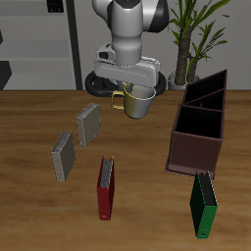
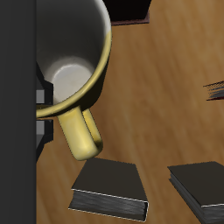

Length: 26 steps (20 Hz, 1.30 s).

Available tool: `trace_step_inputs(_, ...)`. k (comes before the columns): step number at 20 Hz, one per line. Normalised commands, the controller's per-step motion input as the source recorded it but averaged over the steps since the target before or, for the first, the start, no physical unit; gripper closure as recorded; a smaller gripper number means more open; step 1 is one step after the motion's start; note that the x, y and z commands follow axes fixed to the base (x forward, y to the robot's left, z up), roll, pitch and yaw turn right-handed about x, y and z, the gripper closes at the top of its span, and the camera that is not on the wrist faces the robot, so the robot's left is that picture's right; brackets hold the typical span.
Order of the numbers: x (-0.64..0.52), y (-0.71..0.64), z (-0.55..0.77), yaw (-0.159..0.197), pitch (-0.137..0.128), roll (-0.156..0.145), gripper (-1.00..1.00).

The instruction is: Place the white-yellow mug into the left desk caddy's left compartment and place the red book into the left desk caddy's front compartment

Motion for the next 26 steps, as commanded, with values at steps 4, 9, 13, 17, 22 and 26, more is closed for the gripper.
trace_step_inputs(4, -0.35, 0.17, 0.02, -0.045, -0.034, -0.018, 1.00)
trace_step_inputs(9, -0.50, 0.24, 0.04, -0.055, -0.046, -0.008, 1.00)
trace_step_inputs(13, -0.39, 0.22, 0.00, -0.041, -0.031, -0.006, 1.00)
trace_step_inputs(17, -0.45, 0.19, -0.01, -0.035, -0.052, -0.031, 1.00)
trace_step_inputs(22, -0.46, 0.17, -0.12, -0.016, -0.030, -0.002, 1.00)
trace_step_inputs(26, -0.45, 0.16, 0.02, -0.028, -0.028, 0.025, 1.00)
